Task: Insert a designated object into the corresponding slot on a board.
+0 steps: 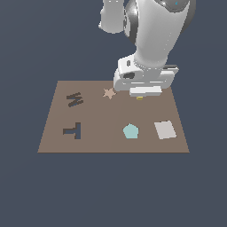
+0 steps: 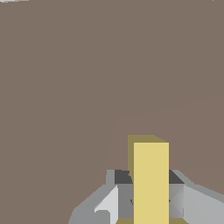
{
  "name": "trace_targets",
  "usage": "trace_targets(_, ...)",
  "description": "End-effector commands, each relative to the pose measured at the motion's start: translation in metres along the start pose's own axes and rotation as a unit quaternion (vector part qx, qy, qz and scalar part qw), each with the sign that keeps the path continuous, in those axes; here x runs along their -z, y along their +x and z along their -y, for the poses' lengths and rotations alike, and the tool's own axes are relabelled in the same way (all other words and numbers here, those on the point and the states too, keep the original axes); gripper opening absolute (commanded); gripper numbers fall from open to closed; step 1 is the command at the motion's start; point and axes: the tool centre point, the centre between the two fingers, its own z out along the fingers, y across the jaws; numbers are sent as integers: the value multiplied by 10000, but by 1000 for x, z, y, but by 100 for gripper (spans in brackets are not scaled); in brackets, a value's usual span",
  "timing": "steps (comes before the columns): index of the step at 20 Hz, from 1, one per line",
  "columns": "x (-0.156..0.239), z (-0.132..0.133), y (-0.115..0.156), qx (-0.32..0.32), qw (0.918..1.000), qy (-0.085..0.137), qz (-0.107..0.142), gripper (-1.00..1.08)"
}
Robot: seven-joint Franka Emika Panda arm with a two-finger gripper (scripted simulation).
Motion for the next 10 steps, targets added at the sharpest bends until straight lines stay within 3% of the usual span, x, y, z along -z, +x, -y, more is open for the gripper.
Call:
trace_targets(1, 1, -3, 11, -270, 9996, 1, -3, -100)
trace_targets(6, 2, -15, 40, -1016, 9948, 4, -4, -100)
trace_targets(10, 3, -32, 68, -1796, 9837, 5, -5, -100)
